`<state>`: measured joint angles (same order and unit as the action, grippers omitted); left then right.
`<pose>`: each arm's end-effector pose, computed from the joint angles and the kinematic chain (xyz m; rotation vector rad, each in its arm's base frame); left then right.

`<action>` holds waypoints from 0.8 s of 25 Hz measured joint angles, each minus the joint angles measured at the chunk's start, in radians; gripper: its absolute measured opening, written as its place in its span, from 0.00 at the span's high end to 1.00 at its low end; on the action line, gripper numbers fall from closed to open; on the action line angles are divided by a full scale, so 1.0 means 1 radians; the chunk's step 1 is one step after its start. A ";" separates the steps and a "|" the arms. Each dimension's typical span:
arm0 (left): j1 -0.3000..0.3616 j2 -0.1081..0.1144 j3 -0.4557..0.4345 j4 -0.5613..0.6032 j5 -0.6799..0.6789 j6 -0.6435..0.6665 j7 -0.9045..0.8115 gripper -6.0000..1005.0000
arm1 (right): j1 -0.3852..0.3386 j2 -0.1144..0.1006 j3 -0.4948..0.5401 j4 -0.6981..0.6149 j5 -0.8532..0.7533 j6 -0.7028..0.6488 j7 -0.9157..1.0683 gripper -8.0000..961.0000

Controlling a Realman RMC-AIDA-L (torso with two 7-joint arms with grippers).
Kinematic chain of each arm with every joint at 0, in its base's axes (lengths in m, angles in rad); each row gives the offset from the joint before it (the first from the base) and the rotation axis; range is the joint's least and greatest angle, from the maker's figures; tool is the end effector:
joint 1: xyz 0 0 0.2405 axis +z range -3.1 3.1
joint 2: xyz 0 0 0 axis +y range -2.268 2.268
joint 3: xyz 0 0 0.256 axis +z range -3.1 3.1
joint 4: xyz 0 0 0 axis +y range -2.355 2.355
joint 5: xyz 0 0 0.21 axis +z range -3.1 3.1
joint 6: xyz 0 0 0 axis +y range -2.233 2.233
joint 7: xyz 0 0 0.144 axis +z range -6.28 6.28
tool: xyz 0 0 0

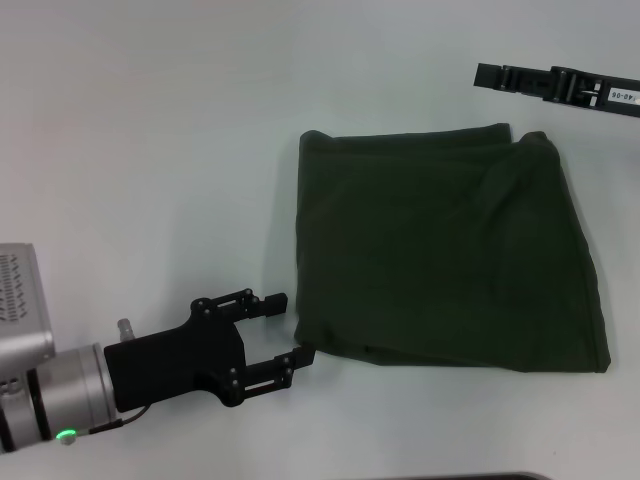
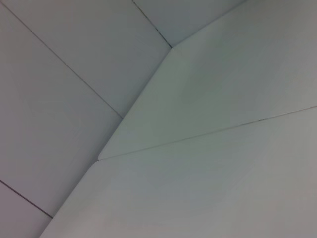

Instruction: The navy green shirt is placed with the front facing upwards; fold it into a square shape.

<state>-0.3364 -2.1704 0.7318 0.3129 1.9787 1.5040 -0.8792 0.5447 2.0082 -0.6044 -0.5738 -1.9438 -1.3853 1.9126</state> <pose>-0.2990 0.2180 -0.0963 -2.7546 -0.6120 -0.8090 0.2909 0.3596 0.0316 -2.2799 1.3990 0.8411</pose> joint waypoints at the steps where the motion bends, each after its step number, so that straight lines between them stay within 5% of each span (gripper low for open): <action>1: -0.001 0.000 0.000 -0.004 0.000 -0.008 0.004 0.31 | 0.001 0.000 0.000 0.001 0.000 0.000 0.000 0.37; 20: -0.055 -0.003 -0.002 -0.053 -0.008 -0.077 0.026 0.31 | 0.003 0.001 -0.002 0.000 -0.002 -0.003 0.002 0.37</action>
<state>-0.3918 -2.1734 0.7297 0.2602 1.9712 1.4272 -0.8530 0.5474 2.0093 -0.6059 -0.5737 -1.9455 -1.3882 1.9143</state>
